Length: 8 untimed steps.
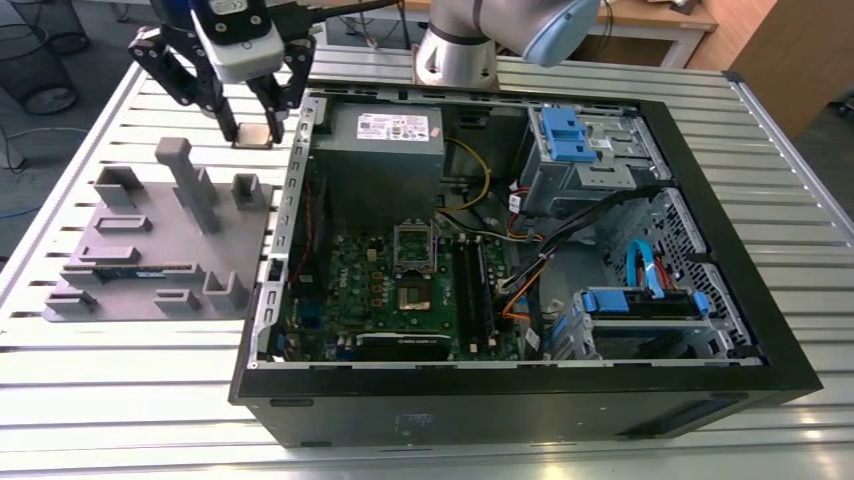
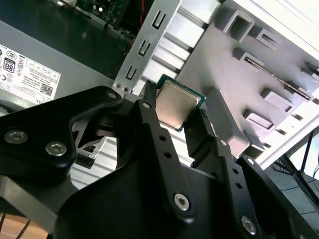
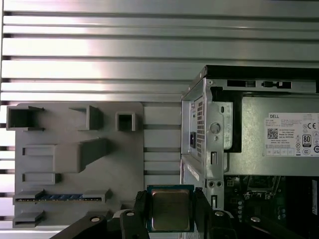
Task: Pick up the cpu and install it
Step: 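Place the cpu into insertion slot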
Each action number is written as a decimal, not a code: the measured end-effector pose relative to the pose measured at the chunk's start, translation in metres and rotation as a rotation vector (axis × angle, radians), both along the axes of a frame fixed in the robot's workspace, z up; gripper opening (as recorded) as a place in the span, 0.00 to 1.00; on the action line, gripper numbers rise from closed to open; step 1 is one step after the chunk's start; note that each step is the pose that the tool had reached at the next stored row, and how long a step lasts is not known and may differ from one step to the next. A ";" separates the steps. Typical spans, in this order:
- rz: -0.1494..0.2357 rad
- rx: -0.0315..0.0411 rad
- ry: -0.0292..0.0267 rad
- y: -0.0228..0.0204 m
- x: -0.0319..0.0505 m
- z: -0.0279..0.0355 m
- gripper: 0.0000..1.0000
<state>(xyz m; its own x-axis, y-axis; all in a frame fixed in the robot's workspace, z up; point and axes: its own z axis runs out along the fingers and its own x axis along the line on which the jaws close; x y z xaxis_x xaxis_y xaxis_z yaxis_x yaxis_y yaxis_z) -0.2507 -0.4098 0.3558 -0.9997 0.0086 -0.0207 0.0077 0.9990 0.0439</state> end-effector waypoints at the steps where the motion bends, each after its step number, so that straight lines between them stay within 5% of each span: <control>1: 0.000 0.0000 0.0000 0.0000 0.0024 -0.0001 0.47; 8: 0.000 0.0001 0.0007 0.0000 0.0210 -0.0005 0.47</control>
<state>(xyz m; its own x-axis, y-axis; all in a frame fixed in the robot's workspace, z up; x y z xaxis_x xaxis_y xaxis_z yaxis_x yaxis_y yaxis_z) -0.2297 -0.4098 0.3553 -0.9998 0.0086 -0.0200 0.0077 0.9990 0.0439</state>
